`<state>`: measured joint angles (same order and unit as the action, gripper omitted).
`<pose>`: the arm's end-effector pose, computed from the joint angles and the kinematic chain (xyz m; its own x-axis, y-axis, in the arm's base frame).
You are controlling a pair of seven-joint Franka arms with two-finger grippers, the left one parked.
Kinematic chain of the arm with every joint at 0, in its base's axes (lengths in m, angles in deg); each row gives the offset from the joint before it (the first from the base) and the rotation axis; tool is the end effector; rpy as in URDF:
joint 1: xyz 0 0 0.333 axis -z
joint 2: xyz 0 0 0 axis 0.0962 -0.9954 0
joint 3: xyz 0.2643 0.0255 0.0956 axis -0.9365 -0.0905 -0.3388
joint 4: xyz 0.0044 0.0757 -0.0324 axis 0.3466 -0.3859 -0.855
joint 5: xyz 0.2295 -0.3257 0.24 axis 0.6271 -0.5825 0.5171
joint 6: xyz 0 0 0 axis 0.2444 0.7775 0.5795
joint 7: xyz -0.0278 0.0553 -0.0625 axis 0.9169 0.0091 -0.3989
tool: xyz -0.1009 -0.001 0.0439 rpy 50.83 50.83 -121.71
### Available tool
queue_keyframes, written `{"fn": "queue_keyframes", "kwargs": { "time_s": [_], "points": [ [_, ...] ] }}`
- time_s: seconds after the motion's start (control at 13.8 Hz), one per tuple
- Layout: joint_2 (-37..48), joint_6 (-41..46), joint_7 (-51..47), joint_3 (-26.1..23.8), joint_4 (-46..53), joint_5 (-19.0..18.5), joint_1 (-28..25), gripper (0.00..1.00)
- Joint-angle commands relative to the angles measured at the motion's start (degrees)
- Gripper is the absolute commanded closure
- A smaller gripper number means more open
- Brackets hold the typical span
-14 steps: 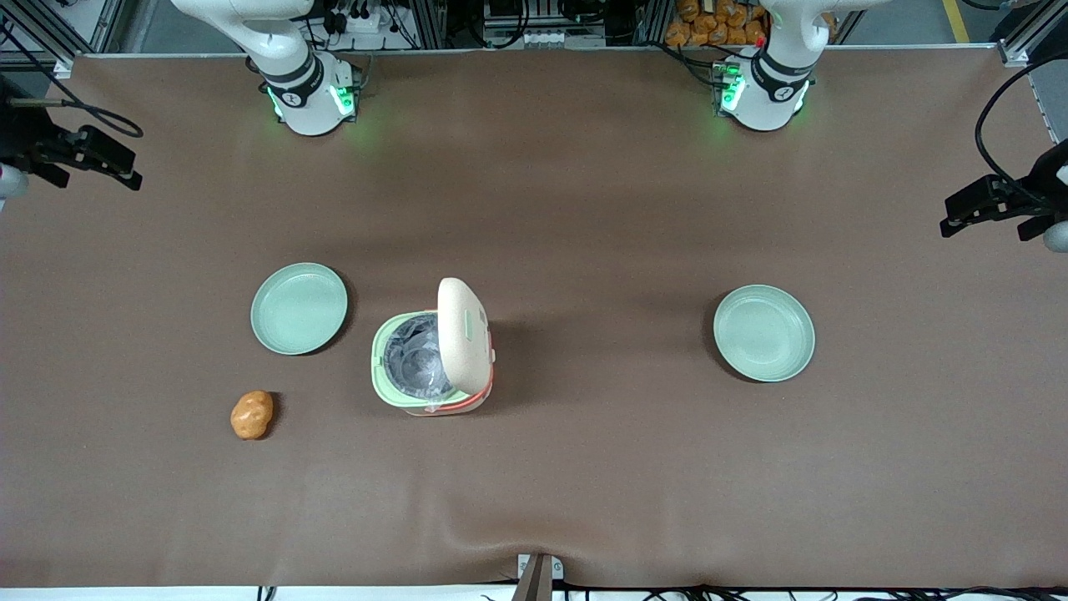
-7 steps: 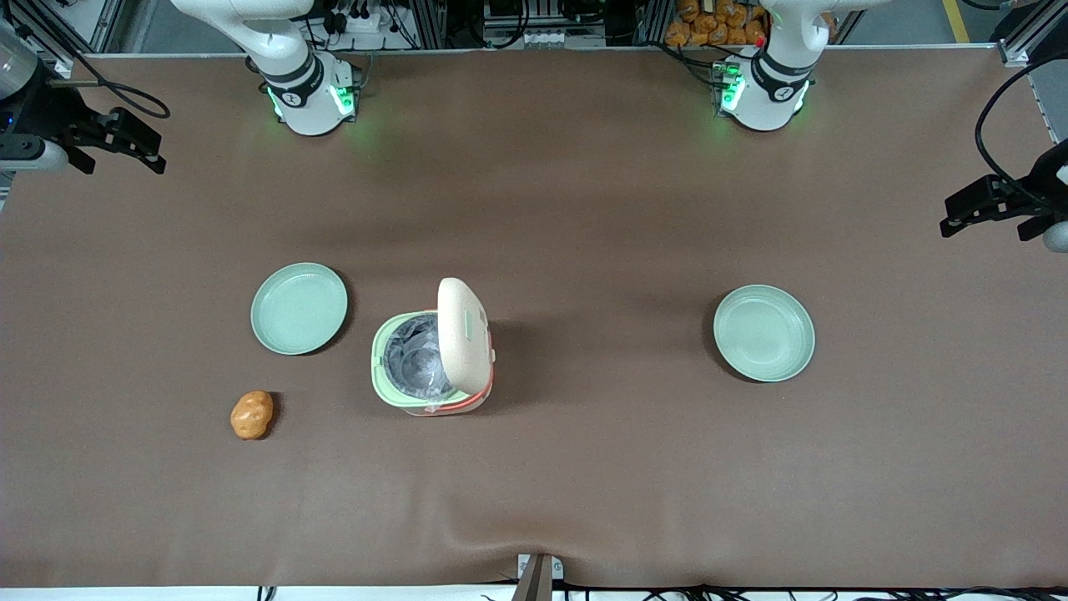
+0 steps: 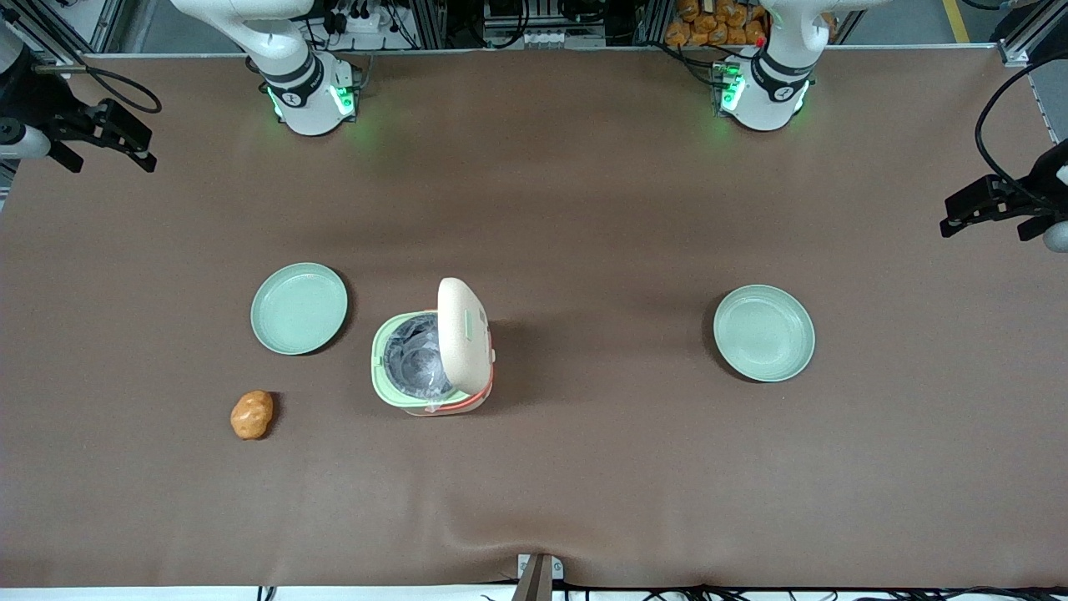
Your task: Press rice cooker button with right arm
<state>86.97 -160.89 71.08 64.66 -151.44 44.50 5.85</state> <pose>0.5474 0.0034 0.6040 0.9992 -0.0012 0.0405 -0.0015 -1.0000 0.0066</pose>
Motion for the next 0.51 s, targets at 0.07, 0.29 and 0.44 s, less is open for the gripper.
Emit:
{"fn": "queue_keyframes", "kwargs": {
  "time_s": [0.07, 0.29, 0.44],
  "points": [
    [-1.21, 0.44, 0.39, -0.03, 1.36, 0.03, 0.02, 0.00],
    [-1.30, 0.88, 0.39, -0.03, 1.53, 0.03, -0.15, 0.00],
    [-1.30, 0.88, 0.30, -0.12, 1.62, 0.03, -0.15, 0.00]
  ]
}}
